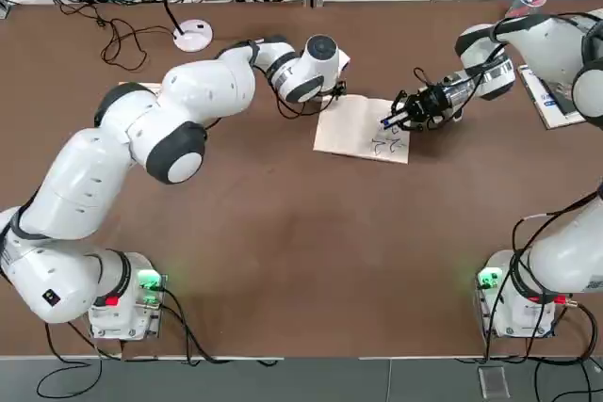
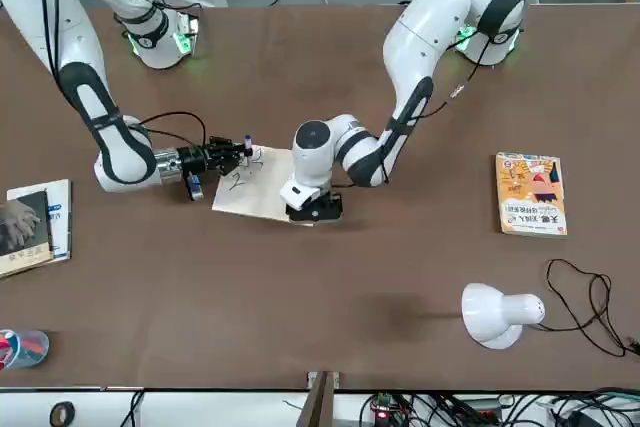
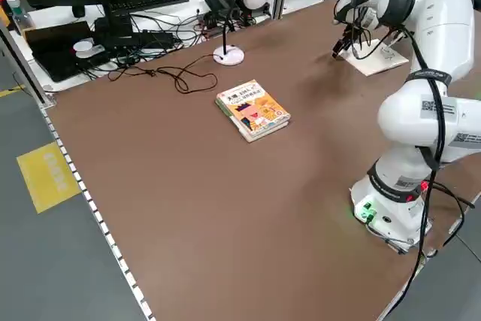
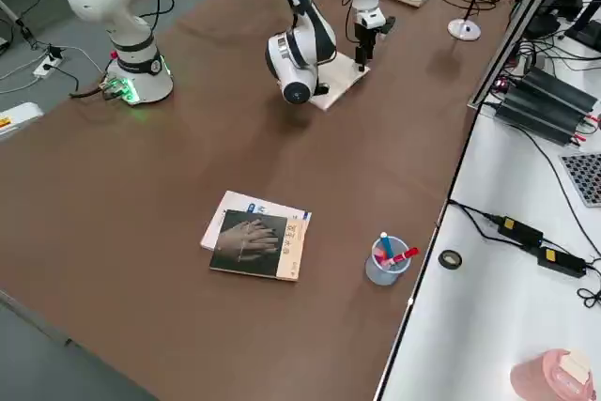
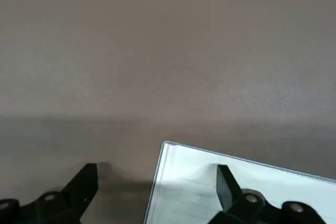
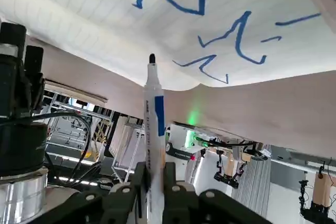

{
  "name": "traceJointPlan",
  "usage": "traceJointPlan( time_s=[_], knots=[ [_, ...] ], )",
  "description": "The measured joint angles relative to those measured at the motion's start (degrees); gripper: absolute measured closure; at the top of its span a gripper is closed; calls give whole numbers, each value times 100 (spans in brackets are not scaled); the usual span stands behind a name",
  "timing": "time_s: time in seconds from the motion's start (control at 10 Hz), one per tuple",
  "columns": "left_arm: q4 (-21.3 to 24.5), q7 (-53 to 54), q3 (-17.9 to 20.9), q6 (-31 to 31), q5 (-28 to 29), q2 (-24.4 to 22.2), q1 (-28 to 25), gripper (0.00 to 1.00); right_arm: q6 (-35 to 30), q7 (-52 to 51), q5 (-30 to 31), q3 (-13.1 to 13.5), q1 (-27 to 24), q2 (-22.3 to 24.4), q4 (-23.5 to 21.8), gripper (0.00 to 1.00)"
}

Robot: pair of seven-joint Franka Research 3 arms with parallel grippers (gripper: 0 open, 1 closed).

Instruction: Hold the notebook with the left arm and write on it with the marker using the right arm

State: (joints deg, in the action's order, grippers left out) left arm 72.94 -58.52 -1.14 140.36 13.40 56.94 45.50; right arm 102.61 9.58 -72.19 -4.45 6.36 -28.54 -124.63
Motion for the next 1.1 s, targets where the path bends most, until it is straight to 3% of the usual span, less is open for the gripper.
traceJointPlan(
  time_s=[1.1],
  knots=[
    [0, 0, 2, 0, 0, 2, 0, 0, 155, -100, 69, 38, 29, -25, -116, 83]
  ],
)
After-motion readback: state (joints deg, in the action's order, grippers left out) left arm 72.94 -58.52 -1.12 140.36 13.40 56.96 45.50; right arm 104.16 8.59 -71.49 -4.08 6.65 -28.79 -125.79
